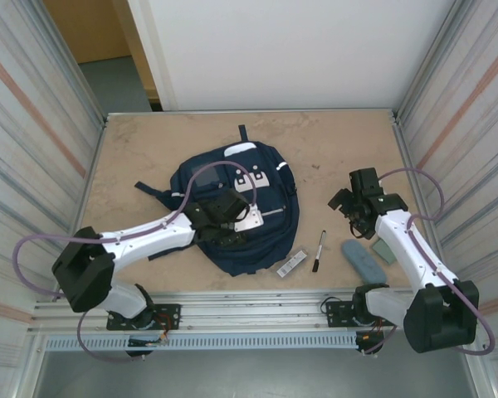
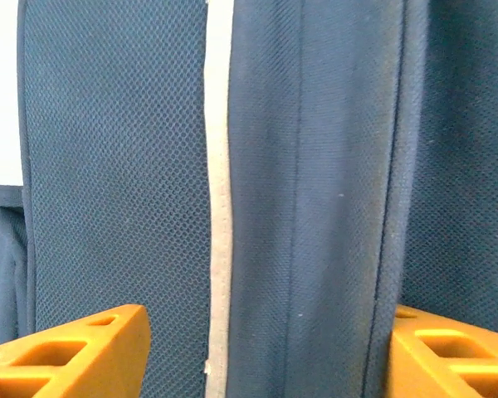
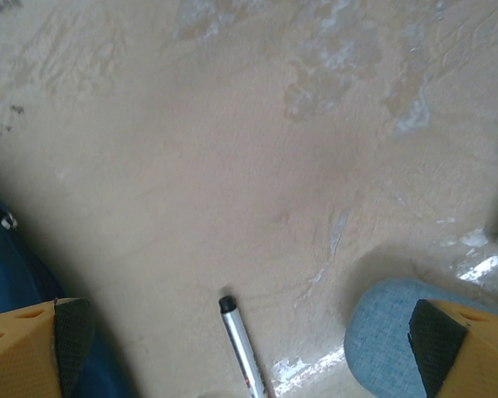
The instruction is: Pack books, pencil case, and school supplies into a backpack
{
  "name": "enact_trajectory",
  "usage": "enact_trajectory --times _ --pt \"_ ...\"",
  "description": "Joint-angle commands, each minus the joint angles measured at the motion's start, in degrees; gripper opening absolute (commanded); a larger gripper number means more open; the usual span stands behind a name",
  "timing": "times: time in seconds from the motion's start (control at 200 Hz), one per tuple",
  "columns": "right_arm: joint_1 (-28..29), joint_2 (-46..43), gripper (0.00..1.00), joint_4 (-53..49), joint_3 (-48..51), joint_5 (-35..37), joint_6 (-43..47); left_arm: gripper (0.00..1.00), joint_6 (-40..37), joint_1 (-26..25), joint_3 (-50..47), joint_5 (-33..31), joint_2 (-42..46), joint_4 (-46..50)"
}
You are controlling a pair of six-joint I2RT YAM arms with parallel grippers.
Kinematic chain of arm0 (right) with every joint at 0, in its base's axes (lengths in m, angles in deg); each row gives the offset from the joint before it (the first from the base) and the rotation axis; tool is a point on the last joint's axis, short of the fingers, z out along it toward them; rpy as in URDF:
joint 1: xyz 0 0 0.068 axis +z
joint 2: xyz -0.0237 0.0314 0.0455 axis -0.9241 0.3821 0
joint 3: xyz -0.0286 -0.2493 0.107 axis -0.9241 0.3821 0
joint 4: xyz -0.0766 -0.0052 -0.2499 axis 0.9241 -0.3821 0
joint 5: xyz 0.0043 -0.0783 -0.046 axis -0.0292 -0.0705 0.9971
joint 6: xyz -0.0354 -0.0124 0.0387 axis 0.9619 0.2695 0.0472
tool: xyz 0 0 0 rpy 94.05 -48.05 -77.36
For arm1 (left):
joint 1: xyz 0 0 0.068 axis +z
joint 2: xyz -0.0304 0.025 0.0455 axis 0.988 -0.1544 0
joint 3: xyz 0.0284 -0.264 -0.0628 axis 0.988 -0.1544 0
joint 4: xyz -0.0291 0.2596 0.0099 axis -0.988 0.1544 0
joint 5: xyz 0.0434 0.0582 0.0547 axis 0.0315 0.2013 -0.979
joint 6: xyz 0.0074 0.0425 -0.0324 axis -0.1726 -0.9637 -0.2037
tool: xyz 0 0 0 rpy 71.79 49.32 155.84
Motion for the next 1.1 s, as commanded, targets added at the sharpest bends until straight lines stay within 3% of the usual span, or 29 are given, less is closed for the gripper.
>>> enact_trajectory --times 0.0,0.125,0.205,0.311,0.401,0.581,0.676,0.822,0.937,0.987,1.097 --pt "2.0 -2.0 0.99 -0.7 0.1 -2.4 -0.5 0.56 -0.7 0.8 2.3 -7.7 -2.0 -3.0" --pt "5.3 -1.7 0.99 -4.5 -1.6 -2.3 -1.8 0.18 1.9 2.9 4.4 -6.6 -1.8 -2.5" --pt "7.6 -1.6 0.99 -4.6 -1.2 -4.7 -1.8 0.00 4.9 6.4 5.3 -1.2 0.0 -1.8" --pt "8.8 -1.6 0.99 -7.4 -2.0 -2.7 -2.0 0.00 9.3 11.9 5.0 6.3 4.0 -3.1" --pt "7.1 -1.6 0.99 -10.2 -2.6 5.5 -2.9 0.00 10.4 14.4 4.9 8.3 6.9 -4.2" --pt "-8.5 -4.9 0.99 -11.6 0.5 6.1 -6.1 0.00 13.3 19.4 6.3 15.4 8.7 -3.7" --pt "-12.1 -6.7 0.99 -12.5 2.4 5.3 -7.1 0.00 14.1 21.0 6.5 17.0 8.0 -3.2" --pt "-12.1 -6.8 0.99 -13.9 5.5 6.5 -6.9 0.00 15.3 21.7 6.5 18.1 6.8 -2.8" --pt "-11.2 -6.7 0.99 -10.3 8.8 3.7 -5.7 0.00 16.3 21.8 6.1 19.3 6.2 -3.4" --pt "-8.1 -6.8 0.98 -7.1 9.8 3.2 -4.0 0.00 16.5 21.8 6.0 19.6 6.1 -3.6" --pt "2.7 -6.8 0.98 -2.7 11.7 9.6 -6.9 0.00 16.4 21.9 6.2 20.3 6.2 -3.2"
